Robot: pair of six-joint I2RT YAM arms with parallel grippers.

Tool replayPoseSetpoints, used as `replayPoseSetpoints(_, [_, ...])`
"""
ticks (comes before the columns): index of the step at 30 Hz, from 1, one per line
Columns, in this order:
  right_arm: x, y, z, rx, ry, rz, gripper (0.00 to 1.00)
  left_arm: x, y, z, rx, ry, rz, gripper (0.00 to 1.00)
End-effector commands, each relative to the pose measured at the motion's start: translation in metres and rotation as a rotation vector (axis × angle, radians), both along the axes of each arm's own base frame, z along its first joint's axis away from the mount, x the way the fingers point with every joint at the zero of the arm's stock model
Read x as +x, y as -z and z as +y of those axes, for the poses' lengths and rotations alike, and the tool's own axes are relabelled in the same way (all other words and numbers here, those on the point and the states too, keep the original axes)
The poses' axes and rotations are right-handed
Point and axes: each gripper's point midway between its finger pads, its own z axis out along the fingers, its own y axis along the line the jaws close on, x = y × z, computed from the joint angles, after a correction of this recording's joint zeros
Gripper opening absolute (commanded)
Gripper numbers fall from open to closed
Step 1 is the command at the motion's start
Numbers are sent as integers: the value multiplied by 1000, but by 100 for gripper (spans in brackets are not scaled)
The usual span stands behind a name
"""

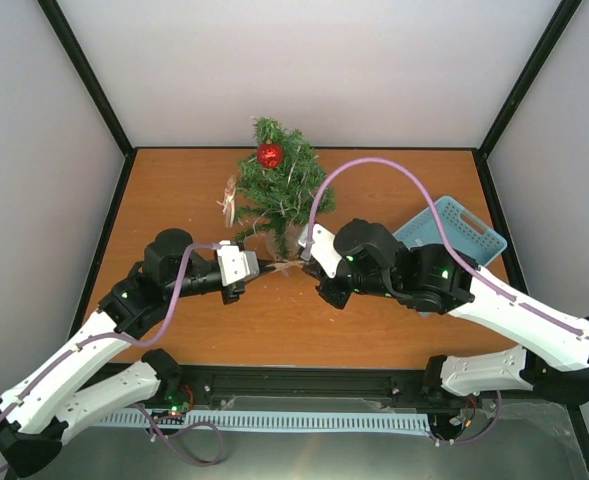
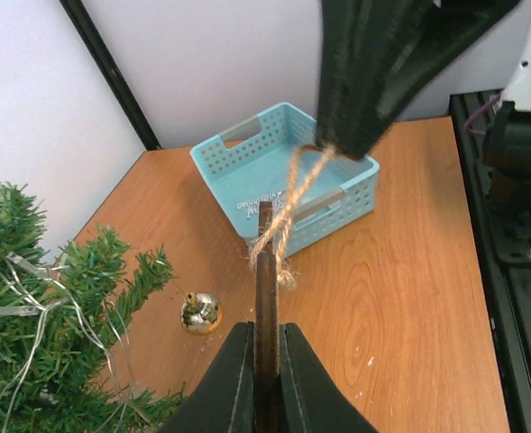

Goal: Decorate the small christmas tree
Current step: Hang the decoration item on the Christmas tree.

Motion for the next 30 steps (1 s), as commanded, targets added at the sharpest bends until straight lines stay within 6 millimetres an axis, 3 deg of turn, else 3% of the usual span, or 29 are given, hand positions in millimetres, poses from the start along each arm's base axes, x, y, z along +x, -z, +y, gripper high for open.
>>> replayPoseSetpoints(1, [12, -25, -18, 28, 141, 14, 4, 5, 11, 3, 85, -2, -48, 1])
replayPoseSetpoints(4, [22, -55, -23, 86, 185, -63, 8, 7, 15, 1, 87, -10, -11, 0])
replayPoseSetpoints(5, [26, -62, -25, 97, 193, -101, 15, 7, 16, 0, 83, -8, 4, 1])
replayPoseSetpoints(7, [36, -68, -28, 119, 223, -191, 37, 7, 13, -1, 58, -21, 51, 1])
replayPoseSetpoints(10, [48, -69, -33, 193, 280, -295, 42, 3, 10, -4, 27, -15, 133, 1])
replayPoseSetpoints(12, [44, -72, -33, 302, 284, -283, 42, -3, 4, -7, -17, 7, 188, 1])
replayPoseSetpoints(16, [16, -82, -37, 654, 214, -175, 45, -22, -17, -9, -148, 70, 277, 1])
replayPoseSetpoints(19, [-20, -86, -34, 785, -25, -264, 49, -34, -35, -8, -240, 110, 326, 1])
replayPoseSetpoints(21, [-50, -75, -33, 691, -252, -456, 54, -45, -44, -7, -257, 160, 341, 1])
replayPoseSetpoints(24, [-72, -55, -46, 547, -424, -746, 52, -72, -53, -5, -253, 294, 365, 1])
replayPoseSetpoints(26, [-82, -50, -55, 492, -494, -970, 42, -84, -55, -4, -240, 358, 404, 1])
replayPoseSetpoints(30, [-86, -63, -64, 423, -512, -1272, 38, -95, -55, -4, -216, 420, 470, 1])
